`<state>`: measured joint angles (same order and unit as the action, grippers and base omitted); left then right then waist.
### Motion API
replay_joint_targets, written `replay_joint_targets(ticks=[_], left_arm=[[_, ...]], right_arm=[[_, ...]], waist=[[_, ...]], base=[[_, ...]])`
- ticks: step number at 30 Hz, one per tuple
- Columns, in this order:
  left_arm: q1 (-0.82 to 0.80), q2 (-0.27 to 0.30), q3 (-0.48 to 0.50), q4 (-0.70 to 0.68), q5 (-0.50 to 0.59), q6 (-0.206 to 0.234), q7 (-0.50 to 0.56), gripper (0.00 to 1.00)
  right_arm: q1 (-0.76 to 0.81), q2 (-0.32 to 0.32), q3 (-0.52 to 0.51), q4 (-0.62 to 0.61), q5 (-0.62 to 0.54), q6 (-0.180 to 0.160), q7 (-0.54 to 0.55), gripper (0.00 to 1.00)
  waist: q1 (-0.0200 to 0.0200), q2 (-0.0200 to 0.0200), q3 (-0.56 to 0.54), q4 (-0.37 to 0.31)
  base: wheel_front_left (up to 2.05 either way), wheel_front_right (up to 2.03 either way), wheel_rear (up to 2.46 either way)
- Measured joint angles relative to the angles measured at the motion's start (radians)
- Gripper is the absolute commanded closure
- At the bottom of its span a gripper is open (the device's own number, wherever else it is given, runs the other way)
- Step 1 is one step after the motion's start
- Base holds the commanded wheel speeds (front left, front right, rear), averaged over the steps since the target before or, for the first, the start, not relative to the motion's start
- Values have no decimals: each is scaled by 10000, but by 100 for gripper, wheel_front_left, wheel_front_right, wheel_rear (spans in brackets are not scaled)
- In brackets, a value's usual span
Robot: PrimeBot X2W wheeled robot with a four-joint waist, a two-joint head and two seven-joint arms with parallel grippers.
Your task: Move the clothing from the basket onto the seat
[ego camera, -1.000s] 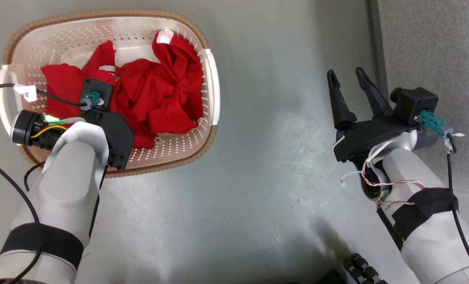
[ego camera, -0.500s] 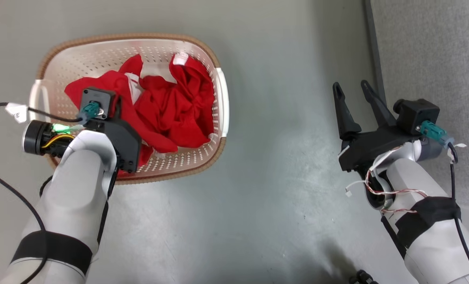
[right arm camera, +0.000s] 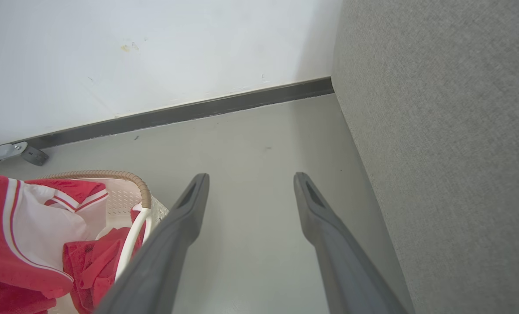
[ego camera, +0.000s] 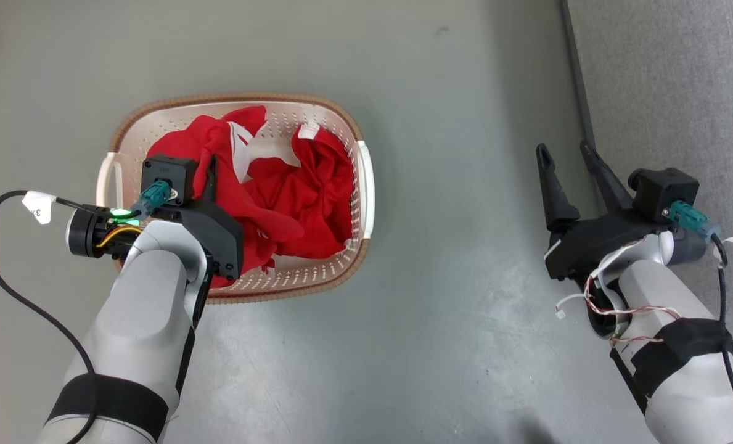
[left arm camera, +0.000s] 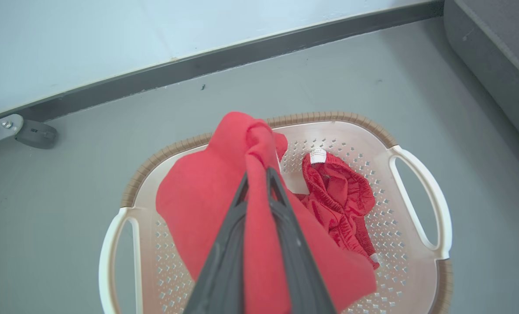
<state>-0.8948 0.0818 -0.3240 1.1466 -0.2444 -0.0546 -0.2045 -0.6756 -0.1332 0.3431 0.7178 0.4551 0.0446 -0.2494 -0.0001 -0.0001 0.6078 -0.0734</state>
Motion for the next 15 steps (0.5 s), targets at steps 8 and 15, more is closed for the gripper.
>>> replay_joint_targets(ticks=[8, 15], left_arm=[[263, -82, 36, -88, -86, -171, -238, 100], [407, -115, 169, -259, -188, -186, -353, 100]], right_arm=[[274, 44, -29, 144, -71, 31, 0, 0], [423, 61, -33, 274, -73, 86, 2, 0]], waist=[[0, 0, -700, 198], [0, 1, -1208, 315]], base=[[0, 0, 0], [0, 0, 0]])
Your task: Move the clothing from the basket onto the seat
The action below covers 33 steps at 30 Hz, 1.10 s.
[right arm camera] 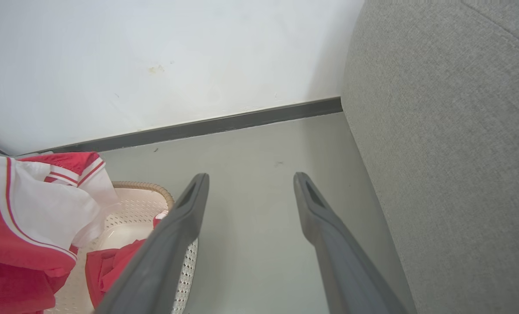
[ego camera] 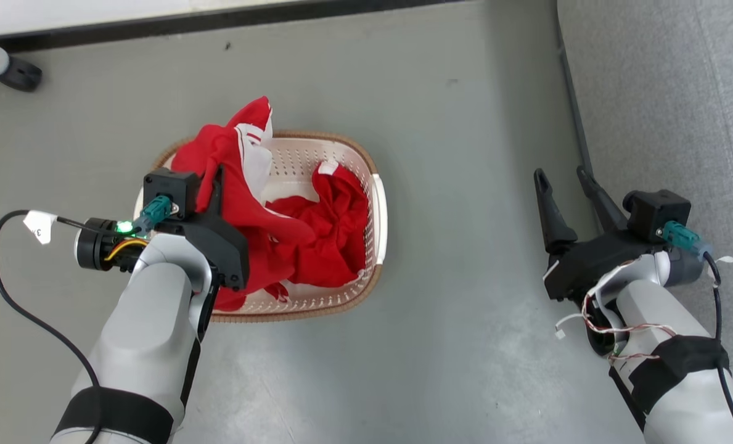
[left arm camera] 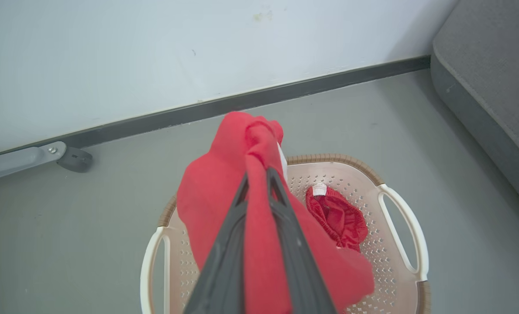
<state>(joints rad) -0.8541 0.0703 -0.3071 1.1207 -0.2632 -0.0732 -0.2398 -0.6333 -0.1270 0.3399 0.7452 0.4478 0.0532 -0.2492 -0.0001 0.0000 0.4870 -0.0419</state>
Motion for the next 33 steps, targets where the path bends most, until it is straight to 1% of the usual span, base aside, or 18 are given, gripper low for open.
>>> replay_joint_targets(ticks=[1, 13, 17, 30, 33], left_arm=[[40, 0, 10, -10, 0, -77, -2, 100], [513, -77, 155, -493, -345, -81, -86, 100], [682, -81, 257, -761, -416, -157, -86, 100], [1345, -79, 422, -2326, -449, -236, -88, 100], [1512, -92, 420, -2740, -449, -238, -92, 100]], right_arm=[[40, 8, 0, 17, 0, 0, -2, 0], [662, 134, -17, 255, -13, 58, 0, 0], [778, 138, -19, 328, -15, 84, 0, 0], [1197, 209, -6, 431, -86, 102, 0, 0], [1336, 213, -8, 453, -86, 171, 0, 0]], waist=[[0, 1, -76, 11], [-1, 0, -1056, 130], [-1, 0, -1397, 177], [0, 0, -2343, 288], [0, 0, -2527, 324]], base=[[0, 0, 0], [0, 0, 0], [0, 0, 0], [0, 0, 0], [0, 0, 0]])
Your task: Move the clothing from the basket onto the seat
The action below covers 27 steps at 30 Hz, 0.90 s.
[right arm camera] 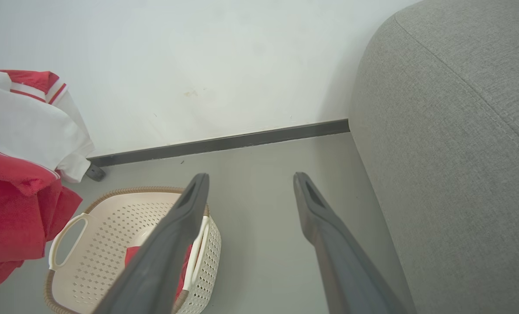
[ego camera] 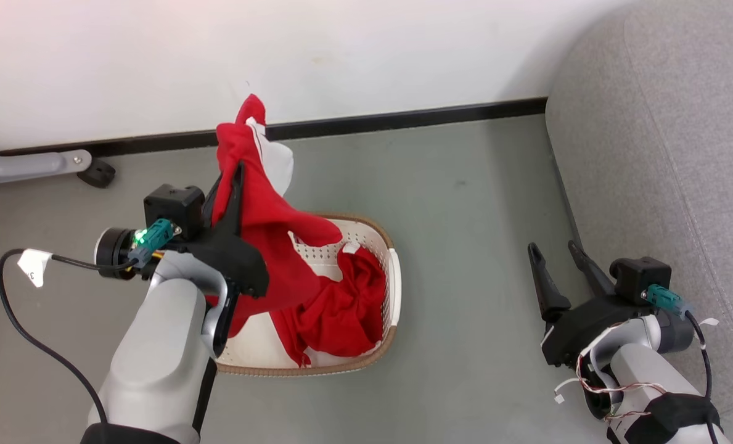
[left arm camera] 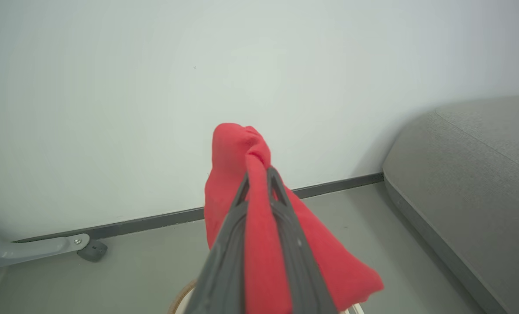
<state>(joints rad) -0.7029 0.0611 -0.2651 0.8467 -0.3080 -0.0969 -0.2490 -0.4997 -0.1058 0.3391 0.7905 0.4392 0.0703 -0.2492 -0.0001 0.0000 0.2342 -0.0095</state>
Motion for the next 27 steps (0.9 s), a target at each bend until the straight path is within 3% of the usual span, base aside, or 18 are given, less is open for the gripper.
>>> replay_joint_targets(ticks=[27], left_arm=[[1596, 199, -94, -5296, 199, 182, -6, 100]], right_arm=[[643, 128, 159, 82, -17, 107, 0, 0]], waist=[[1, 0, -1171, 393]], base=[[0, 0, 0]])
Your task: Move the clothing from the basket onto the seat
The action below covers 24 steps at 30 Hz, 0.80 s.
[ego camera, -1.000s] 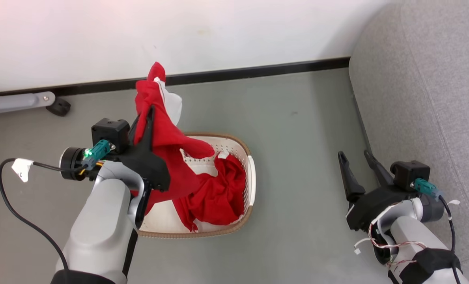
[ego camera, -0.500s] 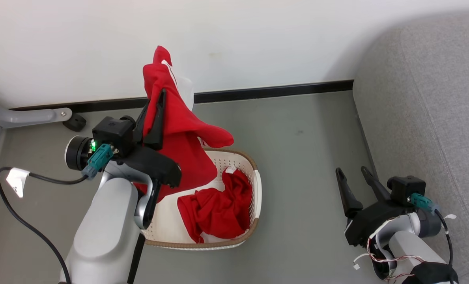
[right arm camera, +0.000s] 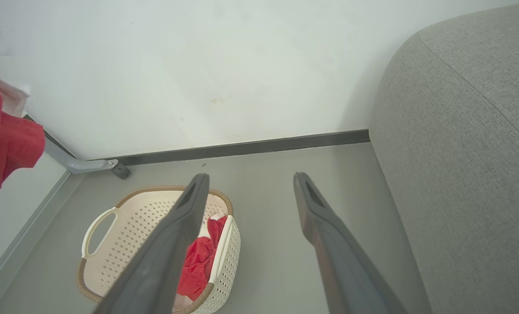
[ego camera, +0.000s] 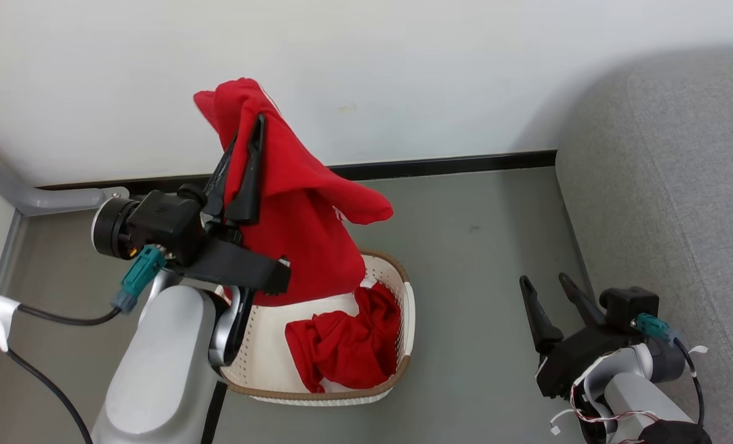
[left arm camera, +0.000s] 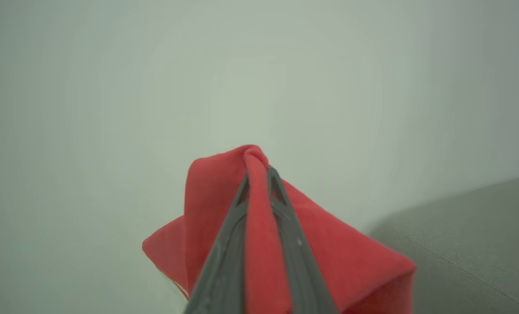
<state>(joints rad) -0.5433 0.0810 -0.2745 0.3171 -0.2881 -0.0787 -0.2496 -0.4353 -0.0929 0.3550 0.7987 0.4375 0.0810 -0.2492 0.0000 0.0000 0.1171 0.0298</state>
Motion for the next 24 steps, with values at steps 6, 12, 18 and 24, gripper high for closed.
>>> replay_joint_targets(ticks=[6, 12, 18, 24], left_arm=[[198, 59, -94, -851, 46, 94, 29, 100], [291, 128, -102, -1484, 56, 184, 374, 100], [496, 136, -107, -1848, 54, 299, 683, 100], [611, 203, -96, -2127, 52, 378, 1041, 100]], right_arm=[[89, 59, 38, -4, -42, 0, 0, 0], [154, 84, 71, -17, -59, 71, 0, 0], [146, 90, 113, -100, -82, 73, 0, 0], [-12, 104, 341, -577, -305, 88, 2, 0]], waist=[[0, 0, -64, -3], [0, 0, -110, -30], [0, 0, -123, -62], [0, 0, -113, -119]], base=[[0, 0, 0], [0, 0, 0], [0, 0, 0], [0, 0, 0]])
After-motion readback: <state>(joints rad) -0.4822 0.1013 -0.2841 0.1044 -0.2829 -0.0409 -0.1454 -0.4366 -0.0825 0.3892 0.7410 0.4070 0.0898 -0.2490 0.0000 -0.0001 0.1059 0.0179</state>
